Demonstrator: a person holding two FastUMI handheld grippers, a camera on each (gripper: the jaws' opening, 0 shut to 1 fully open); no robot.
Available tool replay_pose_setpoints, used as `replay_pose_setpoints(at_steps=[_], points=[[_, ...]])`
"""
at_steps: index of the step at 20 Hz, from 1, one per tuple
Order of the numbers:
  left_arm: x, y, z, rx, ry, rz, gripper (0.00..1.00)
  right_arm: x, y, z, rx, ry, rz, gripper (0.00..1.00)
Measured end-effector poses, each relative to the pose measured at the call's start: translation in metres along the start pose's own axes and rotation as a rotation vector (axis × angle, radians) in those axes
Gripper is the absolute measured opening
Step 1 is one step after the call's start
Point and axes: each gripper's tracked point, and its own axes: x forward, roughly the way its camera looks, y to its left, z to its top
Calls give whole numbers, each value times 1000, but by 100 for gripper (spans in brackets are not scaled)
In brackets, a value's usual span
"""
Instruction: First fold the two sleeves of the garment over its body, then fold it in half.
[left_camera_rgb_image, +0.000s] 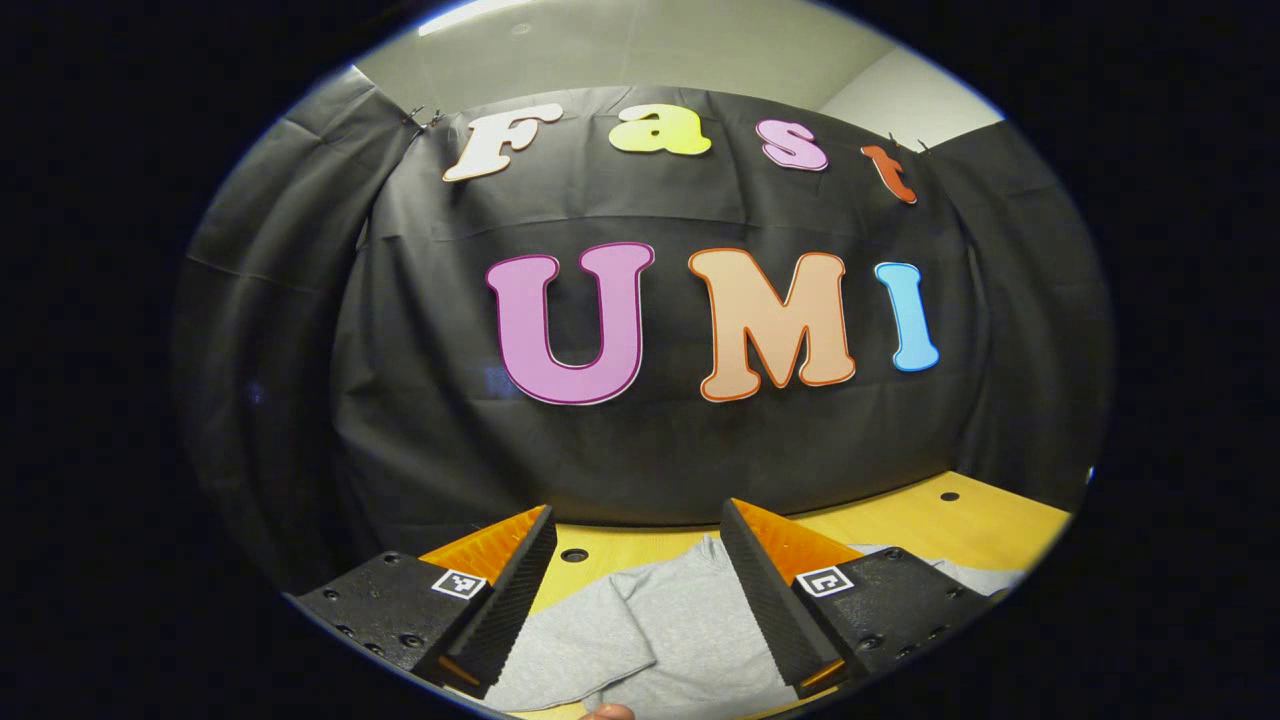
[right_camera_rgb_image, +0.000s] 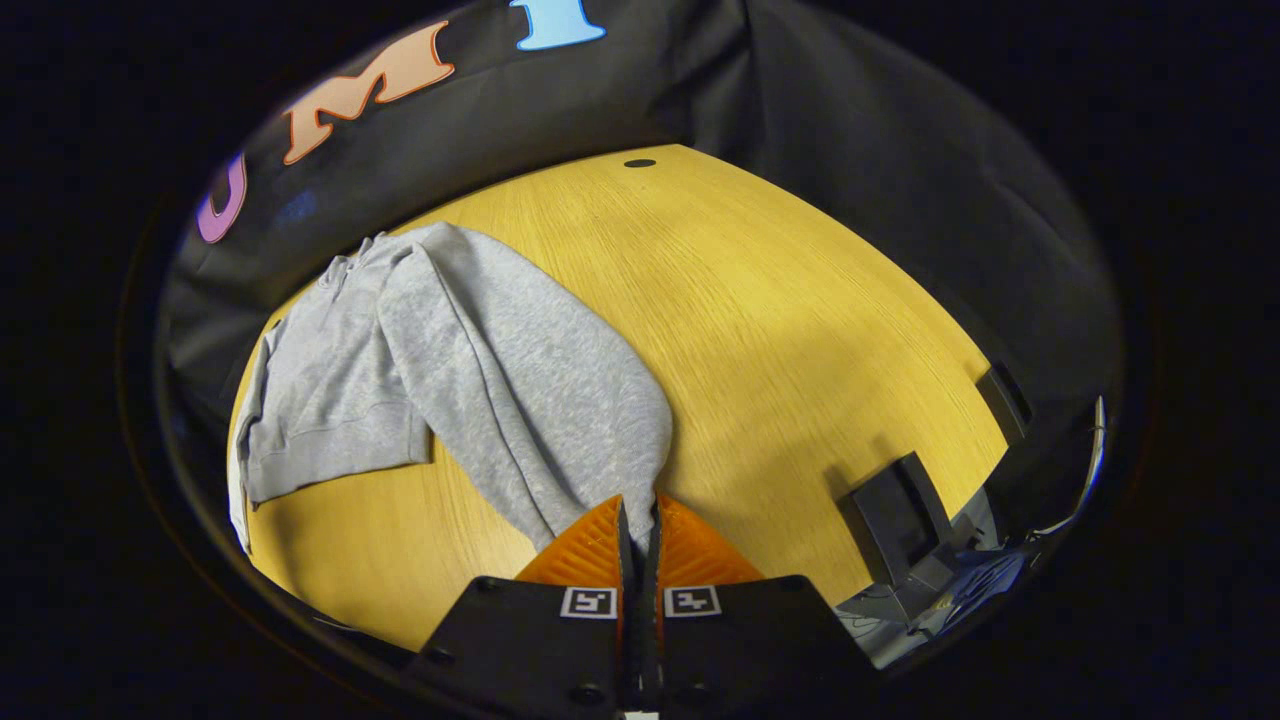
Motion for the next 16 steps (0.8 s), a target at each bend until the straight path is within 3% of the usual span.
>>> replay_pose_setpoints(at_steps=[7,16], points=[[-5,15,3,-4,-10,26,97,-8,27,60,83,-108,71,3],[-19,53,0,6,-3,108,96,-19,108,146,139,-214,229,3]])
